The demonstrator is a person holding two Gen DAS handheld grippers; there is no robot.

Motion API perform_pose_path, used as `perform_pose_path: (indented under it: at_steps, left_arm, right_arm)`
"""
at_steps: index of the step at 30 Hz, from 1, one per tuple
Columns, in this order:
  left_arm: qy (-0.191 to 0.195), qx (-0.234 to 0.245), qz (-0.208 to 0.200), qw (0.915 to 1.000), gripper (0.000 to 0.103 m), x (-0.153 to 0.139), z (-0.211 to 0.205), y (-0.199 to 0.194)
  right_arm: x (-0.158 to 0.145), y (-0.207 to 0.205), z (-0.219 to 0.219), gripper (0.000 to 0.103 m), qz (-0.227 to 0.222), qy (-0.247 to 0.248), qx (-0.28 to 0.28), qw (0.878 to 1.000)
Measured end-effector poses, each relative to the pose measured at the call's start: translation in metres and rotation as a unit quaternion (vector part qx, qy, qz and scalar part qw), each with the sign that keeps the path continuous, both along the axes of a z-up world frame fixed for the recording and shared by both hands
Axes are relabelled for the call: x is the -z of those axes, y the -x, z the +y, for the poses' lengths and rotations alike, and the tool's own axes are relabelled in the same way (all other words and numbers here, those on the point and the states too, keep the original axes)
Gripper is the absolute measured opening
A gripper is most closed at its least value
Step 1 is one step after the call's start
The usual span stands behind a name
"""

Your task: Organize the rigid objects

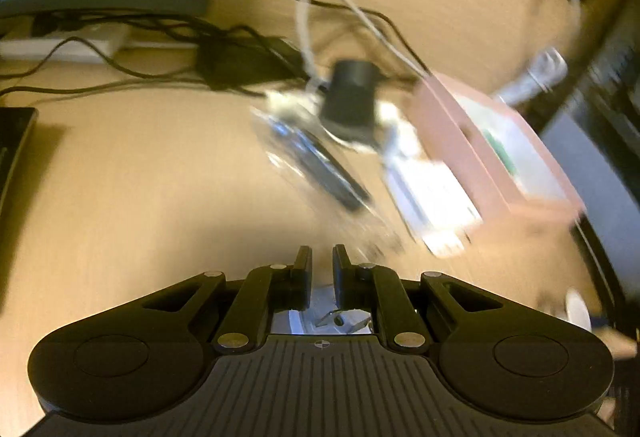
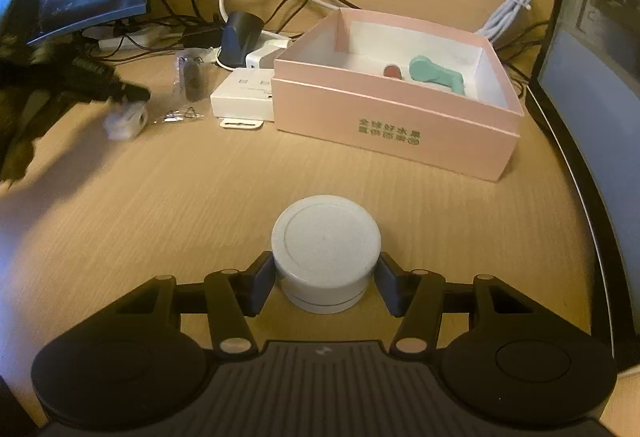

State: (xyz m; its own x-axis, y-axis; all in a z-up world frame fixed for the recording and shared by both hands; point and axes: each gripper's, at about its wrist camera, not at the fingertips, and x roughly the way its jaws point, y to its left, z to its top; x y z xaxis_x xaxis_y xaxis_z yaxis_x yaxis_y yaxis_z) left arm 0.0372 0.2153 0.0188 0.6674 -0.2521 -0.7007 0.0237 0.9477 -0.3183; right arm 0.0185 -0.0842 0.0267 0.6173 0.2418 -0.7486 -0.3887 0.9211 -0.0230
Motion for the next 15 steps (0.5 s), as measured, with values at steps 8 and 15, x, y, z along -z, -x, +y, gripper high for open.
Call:
perform_pose_path:
  at_steps: [8,15]
  left_arm:
    - [-0.092,0.054,-0.006,0.9942,0.012,-0.005,-0.048,0.03]
    - [-0.116,0.078,0.003,0.9902,0.012,-0.009,-0.067,0.045]
  right_arm:
    - [0.009,-0.004,0.004,0.065,-0.006,-0.015,0.008,1.0]
    - [0.017,0.004,0.004,0.077,-0.038,-0.028,0.023,0.999]
